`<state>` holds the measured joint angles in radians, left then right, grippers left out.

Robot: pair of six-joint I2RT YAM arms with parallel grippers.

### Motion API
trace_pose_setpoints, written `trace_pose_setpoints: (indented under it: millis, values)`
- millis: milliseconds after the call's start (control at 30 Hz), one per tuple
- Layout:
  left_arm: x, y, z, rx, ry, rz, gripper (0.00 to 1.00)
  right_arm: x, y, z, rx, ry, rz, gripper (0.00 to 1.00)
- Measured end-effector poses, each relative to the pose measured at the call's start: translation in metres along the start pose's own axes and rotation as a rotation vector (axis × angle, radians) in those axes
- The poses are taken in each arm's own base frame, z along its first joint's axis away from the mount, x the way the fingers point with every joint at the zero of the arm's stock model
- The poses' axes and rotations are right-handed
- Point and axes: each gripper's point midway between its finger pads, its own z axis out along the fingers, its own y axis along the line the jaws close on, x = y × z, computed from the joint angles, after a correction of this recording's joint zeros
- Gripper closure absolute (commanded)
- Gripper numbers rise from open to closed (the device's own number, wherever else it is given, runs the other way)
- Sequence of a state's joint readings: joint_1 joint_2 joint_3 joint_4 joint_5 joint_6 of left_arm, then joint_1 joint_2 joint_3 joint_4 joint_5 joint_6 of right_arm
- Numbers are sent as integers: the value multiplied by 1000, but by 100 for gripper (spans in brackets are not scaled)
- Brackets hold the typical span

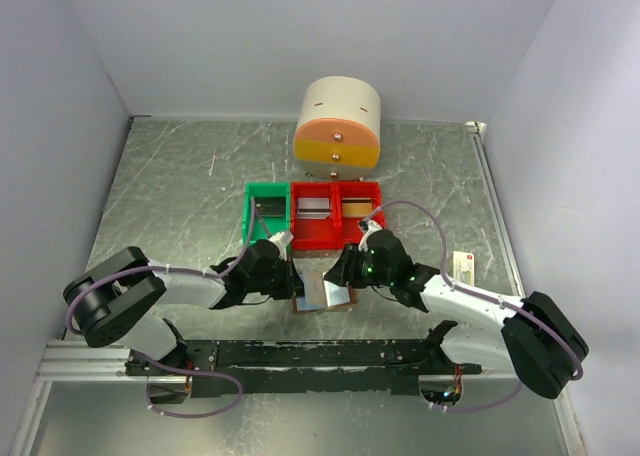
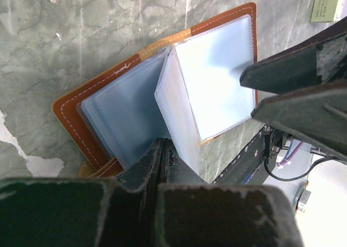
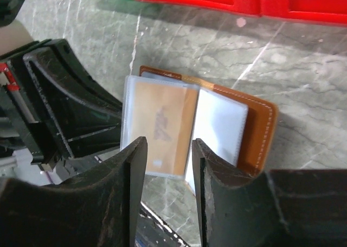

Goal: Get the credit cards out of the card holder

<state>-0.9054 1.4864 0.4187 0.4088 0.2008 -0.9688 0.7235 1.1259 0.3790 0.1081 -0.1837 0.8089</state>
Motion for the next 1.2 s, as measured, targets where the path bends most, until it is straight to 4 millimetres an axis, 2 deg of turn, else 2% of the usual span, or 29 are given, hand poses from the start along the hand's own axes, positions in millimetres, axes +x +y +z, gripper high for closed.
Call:
trace_pose_setpoints:
  millis: [233, 367, 533, 900, 1067, 1200]
  values:
    - [-1, -6, 1, 8, 0, 12, 93, 12, 18, 8, -45, 81, -48, 42]
    - [-1, -9, 1, 18, -3, 15, 93, 16, 30, 16, -58, 107, -80, 40]
    - [-2, -14, 2, 39, -5, 20, 93, 25, 26, 23, -40, 138, -85, 40]
    - [-2, -14, 2, 41, -3, 18, 93, 24, 19, 24, 3, 126, -82, 62]
    - [-1, -14, 2, 40, -2, 18, 93, 19, 20, 21, 11, 102, -84, 68]
    - [0, -12, 2, 34, 2, 17, 93, 16, 19, 19, 20, 90, -84, 68]
